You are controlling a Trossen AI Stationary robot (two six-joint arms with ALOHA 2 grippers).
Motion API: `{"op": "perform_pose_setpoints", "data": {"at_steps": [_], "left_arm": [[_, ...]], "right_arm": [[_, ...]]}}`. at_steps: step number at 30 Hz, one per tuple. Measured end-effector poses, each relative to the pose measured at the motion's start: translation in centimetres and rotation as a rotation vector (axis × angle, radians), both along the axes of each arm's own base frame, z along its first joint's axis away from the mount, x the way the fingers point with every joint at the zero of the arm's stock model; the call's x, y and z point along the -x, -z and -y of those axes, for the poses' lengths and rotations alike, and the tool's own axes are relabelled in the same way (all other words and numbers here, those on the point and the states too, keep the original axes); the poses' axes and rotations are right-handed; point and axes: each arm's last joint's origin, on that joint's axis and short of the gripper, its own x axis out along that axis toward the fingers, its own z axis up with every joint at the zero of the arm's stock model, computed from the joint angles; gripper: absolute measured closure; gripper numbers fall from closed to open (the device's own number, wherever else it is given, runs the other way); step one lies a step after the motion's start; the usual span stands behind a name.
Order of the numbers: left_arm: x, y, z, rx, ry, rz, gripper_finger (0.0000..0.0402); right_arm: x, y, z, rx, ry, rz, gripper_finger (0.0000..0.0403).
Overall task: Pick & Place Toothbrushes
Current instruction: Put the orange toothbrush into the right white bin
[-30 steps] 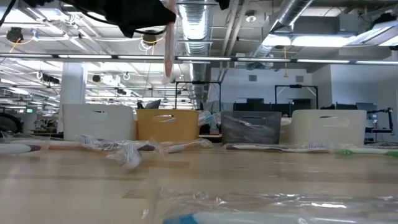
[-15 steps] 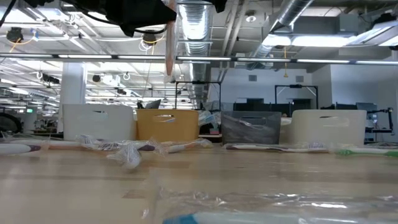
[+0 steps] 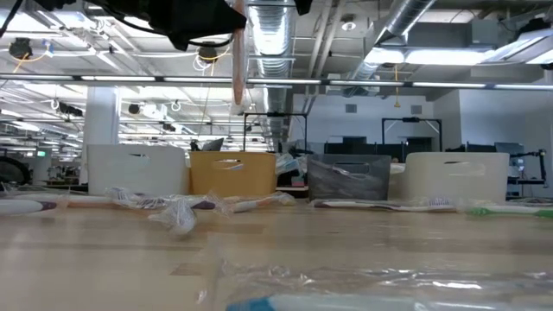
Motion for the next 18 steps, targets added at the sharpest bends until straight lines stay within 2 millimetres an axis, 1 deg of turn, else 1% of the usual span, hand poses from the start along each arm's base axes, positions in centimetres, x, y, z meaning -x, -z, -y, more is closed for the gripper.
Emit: {"op": "perform_pose_setpoints", "data": {"at_steps": [3,6,14,18], "left_arm": [[-0.01,-0.01,0.01,0.001,0.007,0.001,0.0366],[-0.02,0.0,0.06,-0.034,0.034,-0.008,0.0342],[-0.03,-0.01,0.13,-0.032,0.056,-0.008,0.0278],[-0.03,-0.02,0.14,-0.025,0.058,-0.005,0.0245]], "right_arm": [[0.01,0.02,-0.03,0.005,-0.004,-0.003,0.0397],[0.03,0.08,-0.03,0.008,-0.006,-0.009,0.0395],[0.11,0.33,0.0,0.017,-0.002,-0.038,0.04],[0.26,0.77,0.07,0.02,0.007,-0.085,0.0401]]}}
